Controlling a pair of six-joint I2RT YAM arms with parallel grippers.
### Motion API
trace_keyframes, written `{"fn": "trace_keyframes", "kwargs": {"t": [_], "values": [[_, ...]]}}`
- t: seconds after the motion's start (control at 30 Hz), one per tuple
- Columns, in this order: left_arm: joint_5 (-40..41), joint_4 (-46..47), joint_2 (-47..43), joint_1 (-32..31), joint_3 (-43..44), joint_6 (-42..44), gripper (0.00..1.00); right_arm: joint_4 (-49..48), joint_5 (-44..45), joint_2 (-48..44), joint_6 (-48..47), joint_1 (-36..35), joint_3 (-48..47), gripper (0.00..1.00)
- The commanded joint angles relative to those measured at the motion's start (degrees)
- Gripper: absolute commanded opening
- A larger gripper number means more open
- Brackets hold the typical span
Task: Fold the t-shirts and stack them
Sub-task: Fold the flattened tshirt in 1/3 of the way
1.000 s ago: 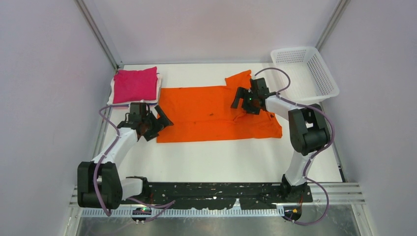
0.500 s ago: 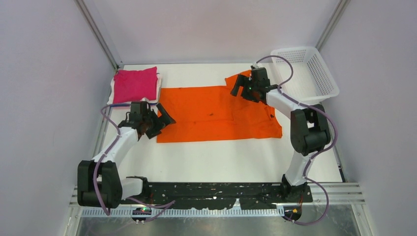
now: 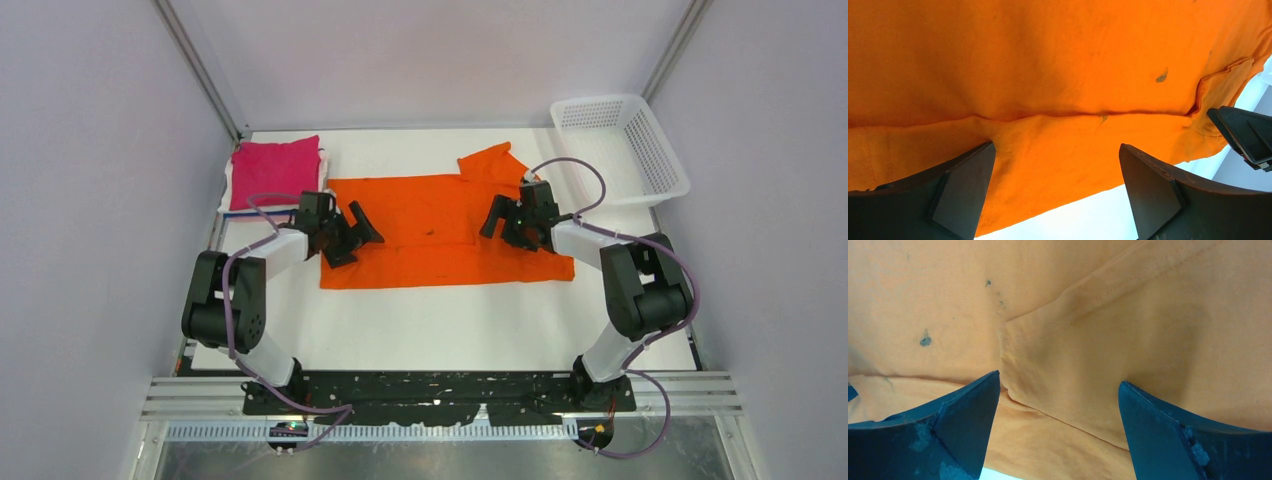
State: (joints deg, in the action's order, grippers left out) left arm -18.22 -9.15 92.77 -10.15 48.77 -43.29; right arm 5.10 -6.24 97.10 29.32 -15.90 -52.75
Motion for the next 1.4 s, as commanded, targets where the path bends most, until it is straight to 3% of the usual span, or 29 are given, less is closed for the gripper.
{"fn": "trace_keyframes", "kwargs": {"t": [0.0,0.2,0.4,0.77,1.1,1.37], "values": [[0.93,0.38,-0.36,-1.15,-3.13,-0.33,1.00,2.90,3.08,-2.51,1.60,0.59,6.06,0.95],[2.53,-2.48,-4.53,-3.13,-9.29,-0.25,1.00,8.20,1.55,-12.28,3.69,0.56,14.73,0.95],[4.98,-5.50,-14.52,-7.89,-18.41,-2.60,0.99,18.88,2.45,-20.64,3.59,-1.17,20.54,0.95],[7.80,-13.47,-36.64,-16.66,-31.59,-9.91,1.00,32.98,10.57,-32.71,5.55,-3.78,22.48,0.95],[8.66,-17.14,-42.97,-26.67,-34.75,-16.70,1.00,34.22,12.18,-34.00,5.41,-3.71,23.60,0.95],[15.10,-23.08,-47.11,-27.29,-34.12,-17.38,1.00,35.09,12.37,-36.36,6.12,-3.78,24.61,0.95]]}}
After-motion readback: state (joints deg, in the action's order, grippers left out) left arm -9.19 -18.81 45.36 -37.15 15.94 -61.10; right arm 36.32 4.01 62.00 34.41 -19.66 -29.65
